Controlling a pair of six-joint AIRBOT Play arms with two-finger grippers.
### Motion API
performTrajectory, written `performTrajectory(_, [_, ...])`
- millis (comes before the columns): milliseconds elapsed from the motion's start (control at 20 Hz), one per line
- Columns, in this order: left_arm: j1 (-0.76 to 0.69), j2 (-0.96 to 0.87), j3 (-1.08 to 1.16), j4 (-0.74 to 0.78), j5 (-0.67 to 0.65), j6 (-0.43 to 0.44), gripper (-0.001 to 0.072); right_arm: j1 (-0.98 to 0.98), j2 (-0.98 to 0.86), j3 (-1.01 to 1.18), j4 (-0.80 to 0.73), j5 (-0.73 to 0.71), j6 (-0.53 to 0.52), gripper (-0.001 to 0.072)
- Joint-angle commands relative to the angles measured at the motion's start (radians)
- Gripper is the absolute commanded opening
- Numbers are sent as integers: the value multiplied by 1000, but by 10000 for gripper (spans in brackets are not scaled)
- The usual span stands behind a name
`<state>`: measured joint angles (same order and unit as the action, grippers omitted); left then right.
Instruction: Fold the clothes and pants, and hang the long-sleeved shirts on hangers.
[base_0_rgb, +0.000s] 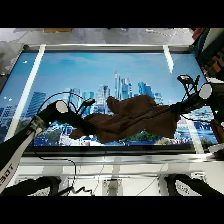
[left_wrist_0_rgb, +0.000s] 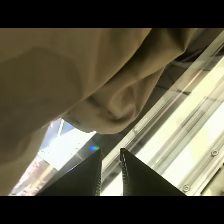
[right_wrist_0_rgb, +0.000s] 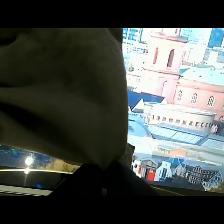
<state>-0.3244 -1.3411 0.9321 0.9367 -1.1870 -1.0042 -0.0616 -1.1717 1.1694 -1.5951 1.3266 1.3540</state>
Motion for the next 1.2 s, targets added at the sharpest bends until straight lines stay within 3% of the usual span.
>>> performTrajectory(0, [1,-39,-20,-23,-2,-44,172,0,0,1,2,-3,0,13])
performTrajectory(100, [1,-79,-20,-22,1,-44,389,0,0,1,2,-2,0,13])
performTrajectory(150, [2,-100,-19,-22,3,-43,429,0,0,1,2,-2,0,13])
performTrajectory(450, [4,-129,-19,-21,140,-3,403,0,0,1,2,-3,0,13])
performTrajectory(550, [4,-129,-19,-21,140,52,240,0,0,1,2,-3,0,13])
performTrajectory(600, [3,-129,-19,-18,141,68,229,0,0,1,2,-3,0,13])
performTrajectory(800, [-1,-129,-19,50,152,97,228,0,0,1,3,-3,0,13])
performTrajectory(1000, [-52,-129,-19,96,161,206,239,0,0,1,3,-3,0,12])
performTrajectory(1150, [-92,-129,-19,103,220,205,238,0,0,1,3,-3,0,13])
